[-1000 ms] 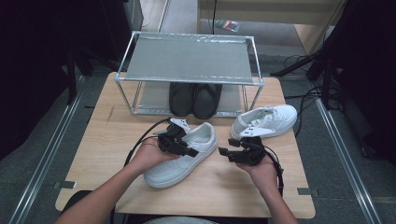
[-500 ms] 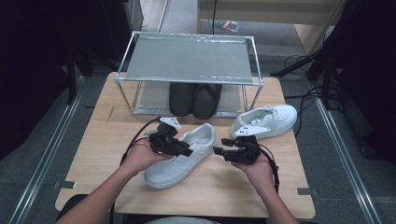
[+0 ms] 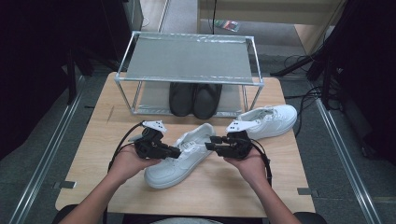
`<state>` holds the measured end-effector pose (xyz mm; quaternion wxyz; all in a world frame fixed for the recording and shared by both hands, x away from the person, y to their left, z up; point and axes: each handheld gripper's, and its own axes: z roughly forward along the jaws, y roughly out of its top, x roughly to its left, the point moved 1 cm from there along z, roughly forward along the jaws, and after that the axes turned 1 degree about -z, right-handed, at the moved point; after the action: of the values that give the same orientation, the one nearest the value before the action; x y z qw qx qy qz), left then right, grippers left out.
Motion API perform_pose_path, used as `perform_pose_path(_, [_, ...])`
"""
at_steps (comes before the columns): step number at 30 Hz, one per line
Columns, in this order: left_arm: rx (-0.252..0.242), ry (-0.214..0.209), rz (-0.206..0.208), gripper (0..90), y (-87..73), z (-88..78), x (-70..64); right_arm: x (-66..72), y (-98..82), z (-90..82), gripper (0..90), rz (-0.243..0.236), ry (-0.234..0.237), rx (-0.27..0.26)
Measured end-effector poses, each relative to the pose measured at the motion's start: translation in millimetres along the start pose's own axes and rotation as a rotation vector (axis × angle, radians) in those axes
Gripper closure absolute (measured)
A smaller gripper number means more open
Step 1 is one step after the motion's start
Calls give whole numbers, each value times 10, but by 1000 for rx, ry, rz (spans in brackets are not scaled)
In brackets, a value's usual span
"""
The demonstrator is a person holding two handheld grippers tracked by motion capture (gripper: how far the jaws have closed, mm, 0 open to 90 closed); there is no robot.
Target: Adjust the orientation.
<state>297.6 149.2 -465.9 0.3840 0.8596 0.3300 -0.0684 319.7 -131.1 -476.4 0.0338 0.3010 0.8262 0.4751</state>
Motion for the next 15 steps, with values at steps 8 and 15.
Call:
perform_pose_path(8, [45,10,6,900,-93,56,-28,-21,99,113,810,0,0,26])
perform_pose_path(15, [37,33,18,900,-147,49,-7,-51,112,309,888,12,2,80])
